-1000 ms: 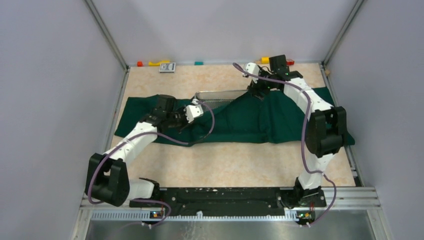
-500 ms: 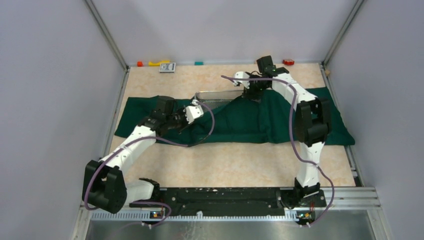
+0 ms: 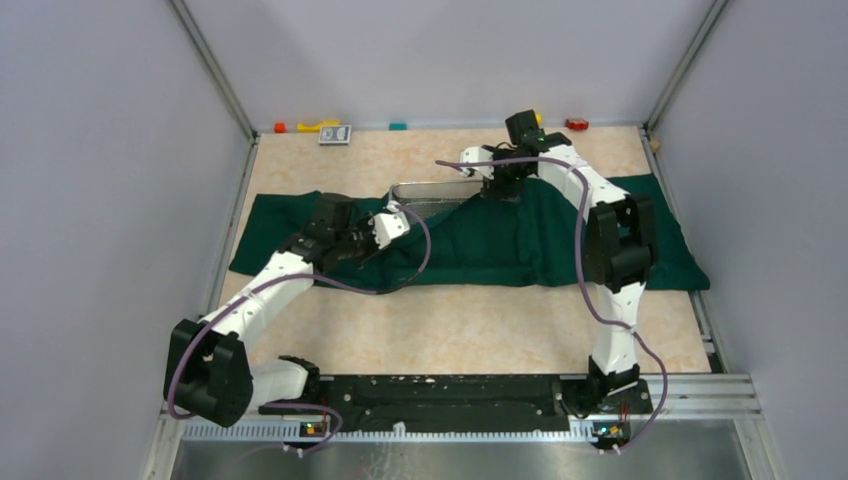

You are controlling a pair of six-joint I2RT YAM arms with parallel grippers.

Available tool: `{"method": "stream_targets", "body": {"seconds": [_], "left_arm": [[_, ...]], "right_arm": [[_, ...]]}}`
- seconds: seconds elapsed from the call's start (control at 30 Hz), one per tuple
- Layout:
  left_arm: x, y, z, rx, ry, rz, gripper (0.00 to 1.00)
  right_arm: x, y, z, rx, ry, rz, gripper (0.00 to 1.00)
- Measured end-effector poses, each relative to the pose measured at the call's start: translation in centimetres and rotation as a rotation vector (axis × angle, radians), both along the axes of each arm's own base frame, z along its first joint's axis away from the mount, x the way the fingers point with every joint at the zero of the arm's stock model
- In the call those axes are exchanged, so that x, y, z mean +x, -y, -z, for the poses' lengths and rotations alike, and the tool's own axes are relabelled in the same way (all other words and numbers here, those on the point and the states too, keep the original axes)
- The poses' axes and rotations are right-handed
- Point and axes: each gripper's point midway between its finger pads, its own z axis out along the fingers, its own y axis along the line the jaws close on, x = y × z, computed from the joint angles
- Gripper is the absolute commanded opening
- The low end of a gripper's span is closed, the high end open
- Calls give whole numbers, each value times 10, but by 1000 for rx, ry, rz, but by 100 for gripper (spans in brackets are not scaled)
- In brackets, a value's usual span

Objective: Open and lay out the surgical kit
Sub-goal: Open the surgical kit at the center of the board.

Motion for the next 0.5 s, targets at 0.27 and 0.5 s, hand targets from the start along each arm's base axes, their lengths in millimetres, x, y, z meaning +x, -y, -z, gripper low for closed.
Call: {"method": "stream_targets", "body": {"seconds": [0.27, 0.5], "left_arm": [[0, 0, 0, 5, 2, 0, 0], [1, 0, 1, 24, 14, 0, 0]], "right_arm": [[18, -6, 6, -19, -15, -19, 70], [7, -7, 28, -65, -82, -46, 47]]}}
